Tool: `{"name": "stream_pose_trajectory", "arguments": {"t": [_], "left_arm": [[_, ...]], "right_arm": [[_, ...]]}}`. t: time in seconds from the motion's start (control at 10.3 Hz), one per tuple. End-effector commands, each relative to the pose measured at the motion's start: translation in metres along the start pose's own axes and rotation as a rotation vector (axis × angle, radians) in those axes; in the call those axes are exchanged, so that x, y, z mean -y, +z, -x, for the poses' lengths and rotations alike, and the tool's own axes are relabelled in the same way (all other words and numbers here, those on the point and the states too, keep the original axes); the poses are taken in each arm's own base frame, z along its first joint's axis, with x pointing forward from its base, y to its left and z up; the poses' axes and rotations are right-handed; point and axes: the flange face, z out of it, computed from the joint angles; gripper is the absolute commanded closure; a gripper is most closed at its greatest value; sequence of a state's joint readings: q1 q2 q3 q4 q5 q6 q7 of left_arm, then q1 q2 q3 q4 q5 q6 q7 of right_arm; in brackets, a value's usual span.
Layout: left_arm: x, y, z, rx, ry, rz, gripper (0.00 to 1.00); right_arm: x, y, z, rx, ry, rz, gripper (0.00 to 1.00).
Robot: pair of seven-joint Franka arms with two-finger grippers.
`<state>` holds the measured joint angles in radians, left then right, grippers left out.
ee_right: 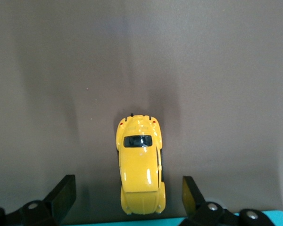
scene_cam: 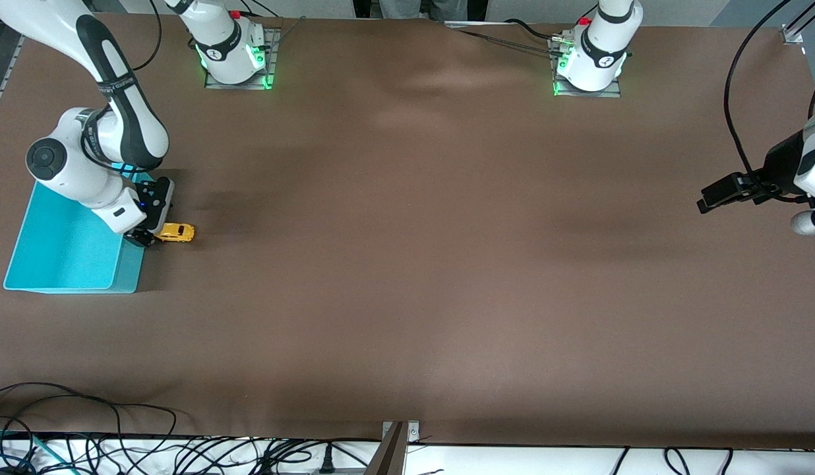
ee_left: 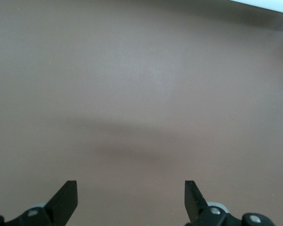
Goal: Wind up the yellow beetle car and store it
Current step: 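Lower the right gripper and grasp the yellow car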
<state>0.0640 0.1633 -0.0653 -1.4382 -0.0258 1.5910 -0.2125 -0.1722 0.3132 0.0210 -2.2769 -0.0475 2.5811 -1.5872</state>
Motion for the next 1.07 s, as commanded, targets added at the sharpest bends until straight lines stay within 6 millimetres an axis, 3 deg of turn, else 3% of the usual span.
{"name": "stream_pose_trajectory", "arguments": {"t": [0.0, 0.19, 0.48, 0.58, 0.97], "left_arm": [[0.009, -0.005, 0.003, -0.019, 0.001, 0.052, 0.0], [0.015, -0.002, -0.002, -0.025, -0.011, 0.063, 0.0], [0.013, 0.0, -0.003, -0.022, 0.011, 0.058, 0.0], [0.014, 0.003, -0.004, -0.019, 0.011, 0.047, 0.0], [0.025, 0.011, -0.01, -0.017, 0.019, -0.04, 0.0]], "right_arm": [[-0.004, 0.016, -0.001, -0.013, -0.052, 0.023, 0.0], [-0.005, 0.027, -0.001, -0.022, -0.085, 0.043, 0.0], [-0.006, 0.027, 0.0, -0.024, -0.105, 0.055, 0.0], [-0.006, 0.026, -0.001, -0.024, -0.12, 0.055, 0.07], [-0.005, 0.018, -0.014, -0.034, -0.169, 0.04, 0.78]]}}
